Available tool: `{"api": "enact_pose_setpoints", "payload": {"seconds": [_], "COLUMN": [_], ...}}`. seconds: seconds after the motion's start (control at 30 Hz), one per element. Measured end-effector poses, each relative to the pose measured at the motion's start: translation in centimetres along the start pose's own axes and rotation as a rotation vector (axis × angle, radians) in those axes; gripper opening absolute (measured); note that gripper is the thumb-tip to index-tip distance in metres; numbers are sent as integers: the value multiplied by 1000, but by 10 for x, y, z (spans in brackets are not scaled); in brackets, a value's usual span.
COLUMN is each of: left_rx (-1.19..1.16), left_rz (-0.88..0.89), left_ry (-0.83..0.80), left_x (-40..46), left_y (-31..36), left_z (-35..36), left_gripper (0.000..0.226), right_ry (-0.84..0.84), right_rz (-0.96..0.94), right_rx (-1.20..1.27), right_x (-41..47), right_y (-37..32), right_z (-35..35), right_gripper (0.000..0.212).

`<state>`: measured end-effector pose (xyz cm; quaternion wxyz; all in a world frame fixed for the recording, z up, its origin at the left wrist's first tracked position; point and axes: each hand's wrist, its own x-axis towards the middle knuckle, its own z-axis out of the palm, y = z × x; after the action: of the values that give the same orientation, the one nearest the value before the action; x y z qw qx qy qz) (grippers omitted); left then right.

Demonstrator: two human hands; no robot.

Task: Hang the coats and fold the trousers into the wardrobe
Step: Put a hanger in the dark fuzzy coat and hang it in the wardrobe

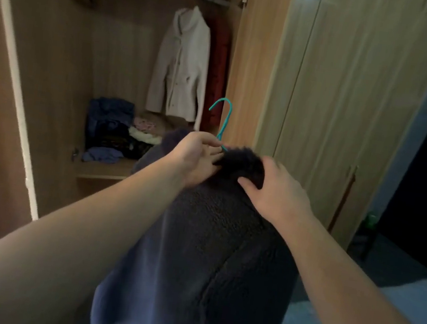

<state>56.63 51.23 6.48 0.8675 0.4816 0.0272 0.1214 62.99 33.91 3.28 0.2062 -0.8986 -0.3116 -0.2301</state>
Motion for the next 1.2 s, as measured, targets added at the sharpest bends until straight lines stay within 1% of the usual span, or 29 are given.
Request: {"api": "enact_pose_setpoints", "payload": {"seconds": [0.07,0.13,0.17,0.2,0.23,0.27,0.3,0.37,0.43,0.5,0.53,0.57,0.63,0.67,0.7,0.73,0.77,0.8,0.83,0.87,0.9,0.93,0.97,1.0,1.03,1.07,1.13,1.2], "left_rx": [-41,-70,-57,-20,23,72,123,248,357,553,698,858,1135,1251,1345,1412,1446,1465,1425,1291,1100,926,790,705,686,707,757,859], "left_rz": [6,21,33,43,48,47,44,50,40,81,155,276,598,714,764,726,620,448,267,97,-43,-126,-166,-182,-183,-177,-164,-49], "left_ry": [2,-28,-51,-82,-123,-161,-180,-195,-173,-67,33,160,417,469,442,367,283,206,147,101,70,41,9,5,23,36,60,86], "left_x": [-5,-3,-1,0,0,-1,-1,2,3,4,5,6,11,14,18,23,28,31,32,33,33,31,29,29,28,27,27,31], "left_y": [1,-8,-15,-22,-28,-35,-40,-44,-37,-24,-18,-13,-3,1,3,5,4,2,0,-2,-5,-8,-11,-15,-21,-26,-33,-31], "left_z": [-4,-7,-6,-4,-1,2,3,3,2,6,6,2,-11,-20,-27,-32,-36,-37,-35,-34,-35,-34,-34,-34,-31,-28,-20,-11], "left_gripper": [22,21,27,40,54,64,68,61,54,46,43,41,34,31,28,26,21,20,40,67,82,81,70,59,50,44,42,39], "right_ry": [29,-12,-46,-66,-66,-59,-46,-9,38,43,31,23,42,68,103,138,167,190,208,225,244,257,262,267,270,265,226,156], "right_rz": [1,39,64,89,104,109,107,87,40,-10,-33,-50,-80,-98,-115,-131,-138,-130,-109,-86,-73,-65,-61,-54,-46,-40,-33,-31], "right_rx": [-60,-113,-120,-114,-99,-86,-76,-66,-75,-99,-100,-86,-27,6,41,79,110,131,142,148,146,149,157,171,178,176,133,73], "right_x": [-9,-10,-9,-7,-5,-4,-3,-2,-1,1,2,2,3,3,4,6,8,11,14,17,19,21,21,22,22,22,23,27], "right_y": [-6,-11,-13,-14,-12,-9,-5,10,25,42,52,64,86,96,106,116,125,133,141,149,156,165,172,179,186,192,203,212], "right_z": [8,15,18,20,21,20,19,17,13,8,6,4,-1,-4,-8,-13,-19,-25,-32,-38,-44,-50,-55,-60,-65,-71,-81,-91], "right_gripper": [69,79,80,76,67,53,41,25,19,19,22,26,32,35,37,38,39,37,36,37,39,41,41,42,44,45,46,47]}}
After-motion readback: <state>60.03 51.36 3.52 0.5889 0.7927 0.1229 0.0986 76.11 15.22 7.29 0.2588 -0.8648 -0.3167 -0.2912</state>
